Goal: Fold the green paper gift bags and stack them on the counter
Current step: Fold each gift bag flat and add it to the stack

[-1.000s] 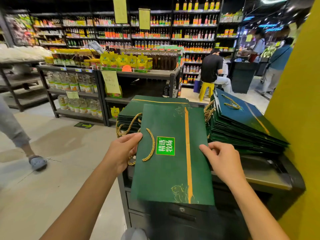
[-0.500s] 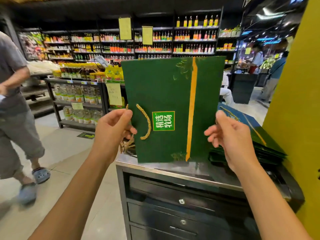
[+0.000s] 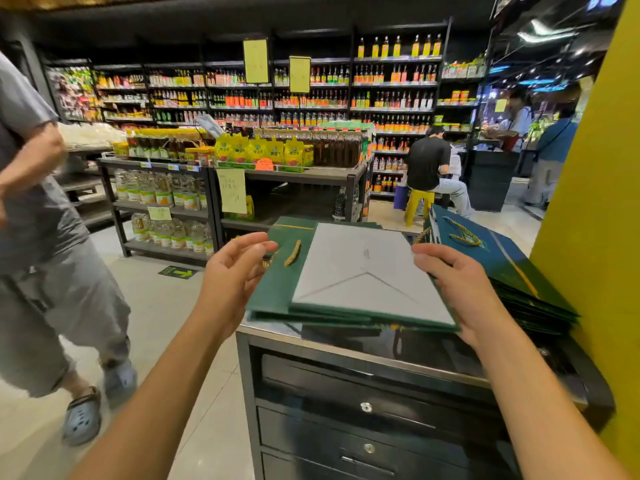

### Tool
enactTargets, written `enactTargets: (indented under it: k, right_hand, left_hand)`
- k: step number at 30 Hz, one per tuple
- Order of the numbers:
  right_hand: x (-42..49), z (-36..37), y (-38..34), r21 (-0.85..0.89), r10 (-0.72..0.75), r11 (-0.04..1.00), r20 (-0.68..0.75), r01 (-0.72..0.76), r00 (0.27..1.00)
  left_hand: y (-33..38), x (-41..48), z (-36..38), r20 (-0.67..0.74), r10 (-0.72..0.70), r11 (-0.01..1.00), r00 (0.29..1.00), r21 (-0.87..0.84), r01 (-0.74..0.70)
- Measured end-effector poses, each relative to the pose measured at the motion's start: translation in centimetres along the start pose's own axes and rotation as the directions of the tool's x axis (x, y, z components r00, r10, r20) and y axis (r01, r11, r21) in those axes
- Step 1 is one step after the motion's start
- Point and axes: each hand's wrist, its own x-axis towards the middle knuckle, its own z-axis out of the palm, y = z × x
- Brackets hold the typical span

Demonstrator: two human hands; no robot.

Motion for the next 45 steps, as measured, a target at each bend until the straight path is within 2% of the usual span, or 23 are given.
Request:
enactTargets:
  k: [3, 6, 10, 15, 19, 21, 23, 24, 25, 28, 31, 33, 36, 39, 42, 45]
  right_hand:
    - [0.1, -0.3, 1.0, -0.059, 0.015, 0.998, -0.004, -0.015, 1.000]
    - [0.0, -0.5, 2.0, -0.201, -0.049, 0.978, 0.002, 0.048, 0.999]
    - [-0.1, -0.5, 4.1, -0.414, -0.138, 0.903, -0.020, 0.117, 0.990]
    - [-0.4, -0.3, 6.2, -0.699, -0.216, 0.698, 0.004, 0.157, 0.976]
    - [-1.0, 0.9, 7.5, -0.790, -0.278, 0.583, 0.025, 0.189, 0.960]
    - [-1.3, 1.9, 8.2, -0.873, -0.302, 0.456, 0.032, 0.174, 0.953]
    - [-1.5, 3.0, 8.3, -0.936, -0.389, 0.306, 0.045, 0.175, 0.920]
    - [-1.5, 3.7, 8.2, -0.934, -0.429, 0.296, 0.060, 0.202, 0.901]
    - [-1.3, 4.5, 8.0, -0.912, -0.443, 0.329, 0.080, 0.245, 0.893]
    - [-0.3, 7.1, 8.0, -0.781, -0.365, 0.520, 0.163, 0.347, 0.916]
    - [1.0, 9.8, 7.8, -0.713, -0.341, 0.597, 0.188, 0.367, 0.921]
    - [2.0, 11.5, 7.4, -0.740, -0.277, 0.586, 0.200, 0.330, 0.940]
    - [3.5, 13.4, 6.7, -0.852, -0.167, 0.455, 0.203, 0.258, 0.965]
    - [4.5, 14.1, 6.3, -0.886, -0.120, 0.412, 0.181, 0.214, 0.976]
    - [4.5, 13.5, 6.3, -0.860, -0.083, 0.459, 0.207, 0.222, 0.975]
    - [4.1, 12.3, 6.1, -0.731, -0.078, 0.645, 0.228, 0.224, 0.971]
  left_hand:
    - [-1.2, 0.4, -0.1, -0.039, -0.089, 0.996, 0.995, 0.011, 0.089]
    - [-2.3, 0.5, -0.1, -0.008, -0.192, 0.980, 0.981, 0.044, 0.192]
    - [-4.1, 0.4, 0.3, 0.063, -0.286, 0.942, 0.956, 0.201, 0.268]
    - [-6.1, 0.6, 0.2, 0.069, -0.336, 0.910, 0.939, 0.281, 0.305]
    - [-6.9, 0.6, 0.3, 0.045, -0.299, 0.911, 0.953, 0.309, 0.271]
    - [-6.9, 0.6, 0.4, 0.027, -0.283, 0.914, 0.959, 0.311, 0.261]
    - [-7.0, 0.5, 0.4, 0.020, -0.275, 0.915, 0.961, 0.313, 0.255]
    - [-7.1, 0.4, 0.3, 0.019, -0.272, 0.915, 0.962, 0.316, 0.252]
    - [-7.2, 0.4, 0.4, 0.020, -0.267, 0.916, 0.963, 0.316, 0.247]
    - [-7.4, 0.3, 0.4, 0.028, -0.250, 0.918, 0.968, 0.325, 0.228]
    - [-7.5, 0.3, 0.1, 0.051, -0.254, 0.909, 0.966, 0.355, 0.220]
    - [-7.4, 0.5, -0.2, 0.082, -0.270, 0.905, 0.959, 0.361, 0.224]
    - [-7.4, 0.6, -0.6, 0.120, -0.291, 0.896, 0.949, 0.382, 0.227]
    - [-7.5, 0.7, -0.8, 0.129, -0.289, 0.903, 0.949, 0.366, 0.225]
    - [-7.5, 0.5, -0.8, 0.135, -0.282, 0.908, 0.950, 0.356, 0.219]
    - [-7.5, 0.4, -0.8, 0.131, -0.278, 0.909, 0.952, 0.355, 0.217]
